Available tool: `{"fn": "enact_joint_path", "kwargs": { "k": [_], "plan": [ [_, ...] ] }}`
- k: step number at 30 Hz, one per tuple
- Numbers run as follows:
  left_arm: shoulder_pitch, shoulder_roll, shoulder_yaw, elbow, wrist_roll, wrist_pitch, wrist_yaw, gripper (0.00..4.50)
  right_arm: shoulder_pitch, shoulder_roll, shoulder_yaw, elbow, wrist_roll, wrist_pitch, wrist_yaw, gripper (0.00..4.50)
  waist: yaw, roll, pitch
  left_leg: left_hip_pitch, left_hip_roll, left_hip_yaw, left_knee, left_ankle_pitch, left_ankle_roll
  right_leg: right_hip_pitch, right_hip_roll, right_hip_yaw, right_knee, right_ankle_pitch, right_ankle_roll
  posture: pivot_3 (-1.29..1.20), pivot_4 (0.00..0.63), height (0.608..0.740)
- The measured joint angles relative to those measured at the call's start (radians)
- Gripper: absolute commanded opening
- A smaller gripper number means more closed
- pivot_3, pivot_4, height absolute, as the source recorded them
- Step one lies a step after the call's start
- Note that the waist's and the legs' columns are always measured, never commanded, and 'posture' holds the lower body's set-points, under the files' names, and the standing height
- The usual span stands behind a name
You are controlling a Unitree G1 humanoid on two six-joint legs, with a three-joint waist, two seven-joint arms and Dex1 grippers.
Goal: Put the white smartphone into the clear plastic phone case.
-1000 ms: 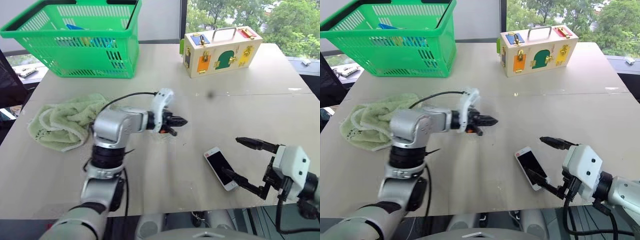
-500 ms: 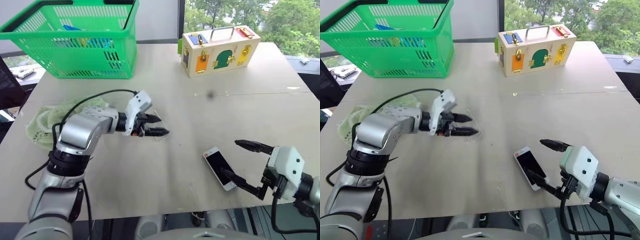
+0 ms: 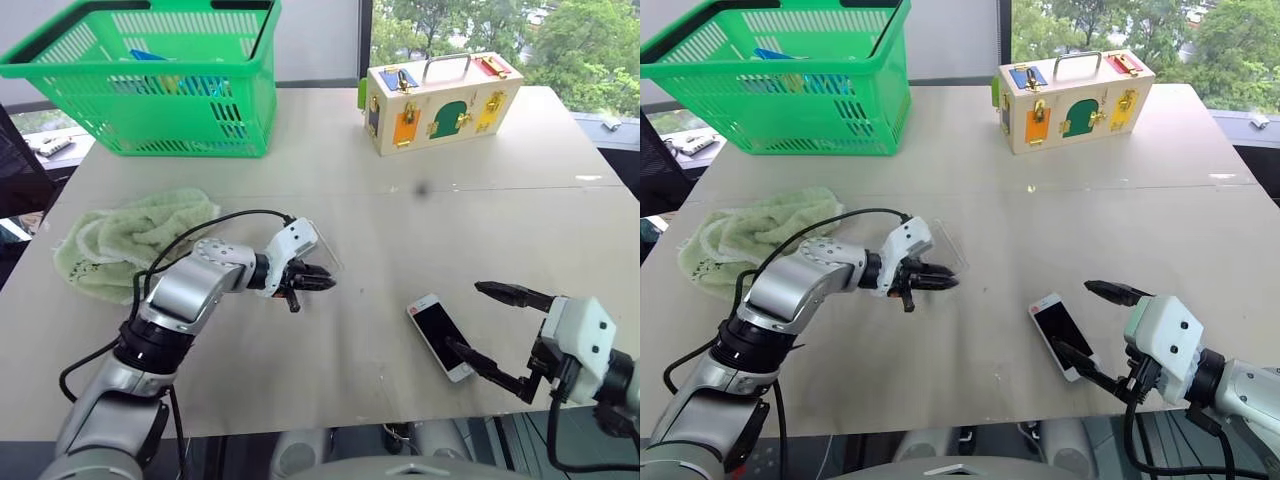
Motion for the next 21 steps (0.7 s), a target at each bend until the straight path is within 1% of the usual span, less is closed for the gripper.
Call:
{"fn": "enact_joint_path", "kwargs": {
  "k": [2,3,5,6,7,8,9,10,12,15,17,18,19,21],
  "plan": [
    [-0.001,-0.042,0.021,0.000,-0.011,0.049,0.040,0.02,0.004,0.000,0.000,-0.001,-0.001,0.000,-0.002,4.50,0.005,0.001,0.000,0.000,0.000,0.000,0.000,0.000,0.000,0.001,0.000,0.000,0.000,0.000,0.000,0.00,0.150,0.740],
    [-0.004,-0.089,0.050,0.000,-0.025,0.105,0.082,0.02,0.010,0.000,-0.001,-0.001,-0.002,0.000,-0.003,4.50,0.010,0.000,-0.001,0.000,-0.001,-0.001,0.001,0.000,0.000,0.001,0.000,-0.001,0.000,0.000,0.000,0.00,0.150,0.740],
    [-0.024,-0.144,0.076,0.003,-0.039,0.175,0.132,0.02,0.018,0.000,-0.005,-0.003,-0.002,0.000,-0.003,4.50,0.013,0.000,-0.001,-0.001,-0.001,-0.002,0.003,0.000,0.000,0.002,0.000,-0.001,0.000,0.000,0.000,0.00,0.150,0.740],
    [-0.059,-0.214,0.117,0.010,-0.046,0.245,0.190,0.02,0.022,0.001,-0.009,-0.004,-0.002,0.000,-0.003,4.50,0.016,0.000,0.000,-0.003,-0.001,-0.003,0.005,0.000,0.001,0.002,0.001,-0.002,0.000,0.000,0.000,0.00,0.150,0.740],
    [-0.072,-0.238,0.131,0.012,-0.048,0.267,0.209,0.02,0.024,0.001,-0.010,-0.005,-0.002,0.000,-0.003,4.50,0.017,0.000,0.000,-0.004,-0.001,-0.003,0.006,0.000,0.001,0.002,0.002,-0.002,0.000,0.000,0.001,0.00,0.150,0.740],
    [-0.120,-0.316,0.165,0.010,-0.067,0.341,0.265,0.02,0.025,0.002,-0.017,-0.010,-0.002,0.000,-0.004,4.50,0.012,-0.002,0.000,-0.003,0.000,-0.003,0.008,0.000,0.001,0.004,0.002,-0.001,0.000,0.000,0.001,0.00,0.150,0.740],
    [-0.149,-0.363,0.203,0.010,-0.065,0.380,0.303,0.02,0.028,0.002,-0.021,-0.012,-0.002,0.000,-0.004,4.50,0.011,-0.002,0.000,-0.003,-0.001,-0.003,0.008,0.000,0.001,0.004,0.002,-0.001,0.000,0.001,0.002,0.00,0.150,0.740],
    [-0.200,-0.441,0.251,0.011,-0.064,0.438,0.362,0.02,0.029,0.002,-0.021,-0.012,-0.002,0.000,-0.004,4.50,0.010,-0.003,0.001,-0.003,-0.001,-0.003,0.009,0.000,0.001,0.005,0.002,-0.001,0.000,0.001,0.003,0.00,0.150,0.740],
    [-0.281,-0.550,0.318,0.024,-0.050,0.512,0.459,0.02,0.021,0.002,-0.023,-0.014,-0.001,0.000,-0.006,4.50,0.006,-0.003,0.000,-0.002,-0.001,-0.002,0.009,0.000,0.001,0.005,0.003,0.000,0.000,0.002,0.003,0.00,0.150,0.740],
    [-0.350,-0.673,0.393,0.104,-0.010,0.545,0.586,0.02,0.017,0.000,-0.024,-0.015,-0.001,0.003,-0.008,4.50,-0.001,-0.003,0.000,-0.001,0.000,-0.002,0.008,0.000,0.001,0.005,0.004,0.000,0.000,0.004,0.007,0.00,0.150,0.740],
    [-0.350,-0.696,0.405,0.171,0.009,0.541,0.636,0.02,0.015,-0.001,-0.025,-0.015,-0.001,0.006,-0.009,4.50,-0.007,-0.003,0.000,-0.001,0.000,-0.002,0.007,0.000,0.001,0.005,0.005,0.000,0.000,0.004,0.007,0.00,0.150,0.740],
    [-0.346,-0.693,0.402,0.194,0.014,0.535,0.643,0.56,0.015,-0.001,-0.025,-0.015,-0.001,0.007,-0.009,4.50,-0.010,-0.003,0.000,-0.001,0.001,-0.003,0.007,0.000,0.001,0.005,0.006,0.000,0.001,0.004,0.007,0.00,0.150,0.740],
    [-0.341,-0.687,0.394,0.207,0.013,0.525,0.640,0.75,0.016,-0.001,-0.025,-0.015,-0.001,0.007,-0.009,4.50,-0.013,-0.003,0.000,-0.001,0.001,-0.003,0.007,0.000,0.001,0.005,0.006,0.000,0.001,0.004,0.007,0.00,0.150,0.740],
    [-0.321,-0.638,0.336,0.211,-0.013,0.482,0.575,1.69,0.018,-0.001,-0.026,-0.016,-0.002,0.008,-0.010,4.50,-0.015,-0.003,0.000,-0.001,0.001,-0.002,0.007,0.000,0.000,0.005,0.006,0.000,0.001,0.004,0.006,0.00,0.150,0.740]
  ]
}}
